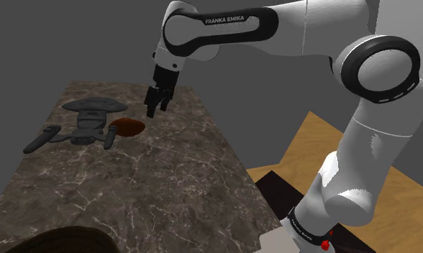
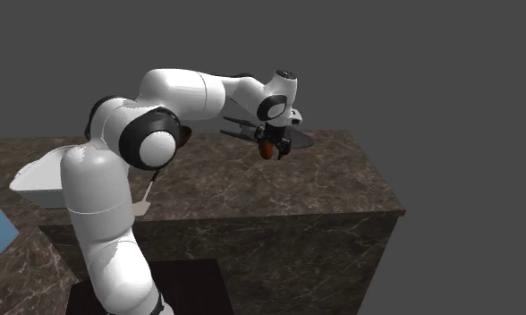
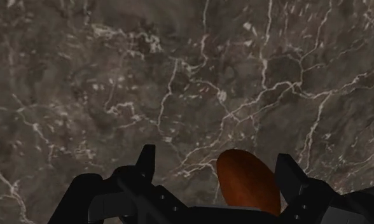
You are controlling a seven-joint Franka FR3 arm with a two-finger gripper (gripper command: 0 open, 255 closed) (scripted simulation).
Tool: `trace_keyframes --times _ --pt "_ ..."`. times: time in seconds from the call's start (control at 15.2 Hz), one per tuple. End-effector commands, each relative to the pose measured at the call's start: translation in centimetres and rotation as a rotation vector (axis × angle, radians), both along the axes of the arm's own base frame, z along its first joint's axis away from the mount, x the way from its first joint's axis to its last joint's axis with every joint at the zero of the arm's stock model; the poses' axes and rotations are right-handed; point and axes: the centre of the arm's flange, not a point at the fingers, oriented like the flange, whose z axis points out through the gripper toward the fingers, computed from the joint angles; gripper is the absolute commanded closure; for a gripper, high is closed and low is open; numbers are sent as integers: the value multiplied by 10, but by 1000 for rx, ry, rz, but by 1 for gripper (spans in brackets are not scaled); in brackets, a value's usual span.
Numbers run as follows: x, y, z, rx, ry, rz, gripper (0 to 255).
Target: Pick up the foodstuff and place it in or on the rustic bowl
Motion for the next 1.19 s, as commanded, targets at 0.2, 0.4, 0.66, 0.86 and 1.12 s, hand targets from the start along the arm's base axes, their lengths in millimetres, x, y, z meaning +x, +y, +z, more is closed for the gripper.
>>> trace_keyframes --times 0.2,0.4,0.66,0.86,1.12 --pt "25 62 -9 18 -29 109 0" --pt "33 86 -17 24 -39 150 0" --pt "32 91 -37 24 -39 150 0" --pt "31 94 -50 24 -39 150 0" --pt "31 94 -50 24 -39 150 0"
